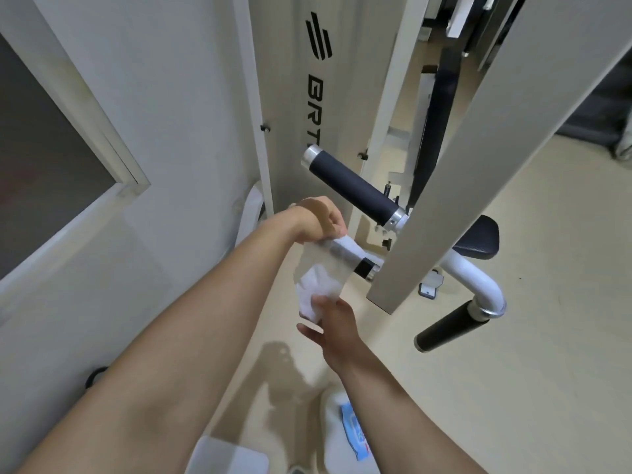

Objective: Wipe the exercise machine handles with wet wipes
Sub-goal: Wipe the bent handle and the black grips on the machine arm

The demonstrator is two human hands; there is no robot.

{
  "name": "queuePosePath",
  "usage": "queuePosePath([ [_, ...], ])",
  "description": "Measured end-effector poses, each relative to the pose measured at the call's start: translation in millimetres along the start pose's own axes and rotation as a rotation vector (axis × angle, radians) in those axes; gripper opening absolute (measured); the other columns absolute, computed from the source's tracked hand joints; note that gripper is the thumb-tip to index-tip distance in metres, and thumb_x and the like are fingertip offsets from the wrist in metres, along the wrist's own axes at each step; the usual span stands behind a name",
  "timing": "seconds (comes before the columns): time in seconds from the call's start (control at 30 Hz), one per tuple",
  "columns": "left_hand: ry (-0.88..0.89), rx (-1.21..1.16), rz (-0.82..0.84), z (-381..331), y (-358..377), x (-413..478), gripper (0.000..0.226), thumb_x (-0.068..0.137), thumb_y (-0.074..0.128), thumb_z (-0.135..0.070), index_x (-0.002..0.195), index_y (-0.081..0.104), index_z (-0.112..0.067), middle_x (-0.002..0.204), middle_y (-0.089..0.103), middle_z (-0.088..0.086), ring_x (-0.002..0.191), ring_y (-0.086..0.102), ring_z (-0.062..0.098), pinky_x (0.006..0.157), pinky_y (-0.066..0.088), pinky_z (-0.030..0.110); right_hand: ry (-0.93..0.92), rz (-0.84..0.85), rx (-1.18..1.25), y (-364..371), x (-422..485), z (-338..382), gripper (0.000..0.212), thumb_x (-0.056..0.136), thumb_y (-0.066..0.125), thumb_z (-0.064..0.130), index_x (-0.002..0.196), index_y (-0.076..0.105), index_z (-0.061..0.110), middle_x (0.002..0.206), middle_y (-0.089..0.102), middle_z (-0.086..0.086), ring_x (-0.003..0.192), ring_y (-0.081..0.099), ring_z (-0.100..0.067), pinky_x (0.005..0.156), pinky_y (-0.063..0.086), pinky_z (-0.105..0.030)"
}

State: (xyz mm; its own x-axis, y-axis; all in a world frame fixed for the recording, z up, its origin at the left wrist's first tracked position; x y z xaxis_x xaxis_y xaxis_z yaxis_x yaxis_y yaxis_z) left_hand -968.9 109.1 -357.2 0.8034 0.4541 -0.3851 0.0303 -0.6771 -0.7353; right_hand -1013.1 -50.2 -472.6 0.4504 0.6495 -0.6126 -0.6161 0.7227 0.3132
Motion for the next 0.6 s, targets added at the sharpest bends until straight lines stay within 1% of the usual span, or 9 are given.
queuePosePath([
  [0.07, -0.035, -0.052, -0.097, 10, -4, 4, 0.013, 0.094, 0.063, -0.037, 0.101, 0.072, -0.031, 0.104, 0.070, -0.008, 0.103, 0.064, 0.018, 0.106, 0.046, 0.047, 0.018, -0.066, -0.011, 2, 6, -1, 0.020, 0.092, 0.053, 0.013, 0.105, 0.068, 0.014, 0.098, 0.065, -0.007, 0.087, 0.063, -0.019, 0.080, 0.060, -0.039],
  [0.1, -0.037, -0.135, -0.248, 17, -10, 2, 0.017, 0.092, 0.064, -0.037, 0.107, 0.071, -0.033, 0.111, 0.071, -0.008, 0.109, 0.064, 0.019, 0.104, 0.047, 0.043, 0.033, -0.092, 0.006, 2, 10, -1, 0.021, 0.093, 0.053, 0.014, 0.107, 0.068, 0.016, 0.101, 0.067, -0.006, 0.088, 0.065, -0.019, 0.078, 0.060, -0.039],
  [0.2, -0.102, -0.553, -0.992, 48, -23, -52, 0.013, 0.091, 0.059, -0.019, 0.097, 0.067, -0.027, 0.100, 0.065, -0.007, 0.096, 0.062, 0.017, 0.081, 0.045, 0.025, 0.075, -0.156, 0.055, -1, 21, 2, 0.027, 0.093, 0.055, 0.019, 0.118, 0.065, 0.015, 0.113, 0.069, -0.008, 0.091, 0.067, -0.019, 0.069, 0.062, -0.034],
  [0.23, -0.194, -0.649, -1.162, 59, -11, -75, 0.010, 0.091, 0.059, -0.017, 0.094, 0.063, -0.025, 0.094, 0.062, -0.007, 0.088, 0.059, 0.015, 0.076, 0.041, 0.025, 0.083, -0.173, 0.063, -2, 23, 4, 0.030, 0.092, 0.057, 0.020, 0.120, 0.064, 0.013, 0.111, 0.069, -0.009, 0.090, 0.068, -0.018, 0.067, 0.062, -0.033],
  [0.27, -0.283, -0.767, -1.213, 67, 7, -90, 0.007, 0.090, 0.061, -0.018, 0.092, 0.058, -0.024, 0.088, 0.059, -0.008, 0.082, 0.057, 0.014, 0.073, 0.039, 0.026, 0.087, -0.188, 0.069, -2, 25, 5, 0.032, 0.090, 0.060, 0.020, 0.121, 0.065, 0.012, 0.107, 0.069, -0.008, 0.088, 0.068, -0.018, 0.067, 0.061, -0.032],
  [0.3, -0.344, -0.926, -1.164, 69, 27, -97, 0.010, 0.089, 0.066, -0.022, 0.091, 0.056, -0.022, 0.083, 0.058, -0.008, 0.078, 0.056, 0.014, 0.071, 0.039, 0.026, 0.088, -0.202, 0.074, -2, 27, 7, 0.032, 0.089, 0.061, 0.021, 0.119, 0.066, 0.012, 0.104, 0.070, -0.007, 0.087, 0.068, -0.018, 0.067, 0.061, -0.032],
  [0.43, -0.459, -1.453, -0.672, 51, 86, -74, 0.035, 0.084, 0.077, -0.045, 0.088, 0.061, -0.015, 0.087, 0.064, 0.001, 0.081, 0.064, 0.016, 0.074, 0.055, 0.030, 0.077, -0.228, 0.099, 0, 29, 15, 0.019, 0.089, 0.062, 0.020, 0.106, 0.071, 0.020, 0.095, 0.075, 0.002, 0.081, 0.070, -0.011, 0.059, 0.056, -0.027],
  [0.53, -0.463, -1.689, -0.480, 40, 88, -53, 0.055, 0.071, 0.087, -0.049, 0.107, 0.067, -0.012, 0.110, 0.073, 0.012, 0.101, 0.072, 0.029, 0.090, 0.061, 0.045, 0.063, -0.266, 0.143, -1, 29, 22, 0.011, 0.093, 0.059, 0.019, 0.100, 0.067, 0.020, 0.070, 0.065, 0.008, 0.069, 0.063, -0.008, 0.050, 0.050, -0.020],
  [0.6, -0.463, -1.741, -0.396, 39, 88, -41, 0.071, 0.063, 0.091, -0.044, 0.119, 0.065, -0.009, 0.118, 0.072, 0.019, 0.104, 0.072, 0.037, 0.091, 0.060, 0.052, 0.040, -0.297, 0.183, -1, 32, 26, 0.013, 0.094, 0.057, 0.018, 0.102, 0.067, 0.018, 0.081, 0.067, 0.004, 0.078, 0.065, -0.012, 0.052, 0.050, -0.022],
])
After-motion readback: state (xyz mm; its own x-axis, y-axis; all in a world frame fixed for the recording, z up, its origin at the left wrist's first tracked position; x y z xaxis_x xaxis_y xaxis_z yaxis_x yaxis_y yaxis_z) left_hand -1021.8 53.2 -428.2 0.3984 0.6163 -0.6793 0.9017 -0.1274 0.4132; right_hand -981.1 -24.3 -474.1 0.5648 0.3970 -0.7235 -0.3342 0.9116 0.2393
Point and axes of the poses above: each hand's wrist, its own x-axis towards the middle knuckle, its own y-axis out of the palm, z = x × y, the point moved 7 cm from there along x, towards the middle knuckle
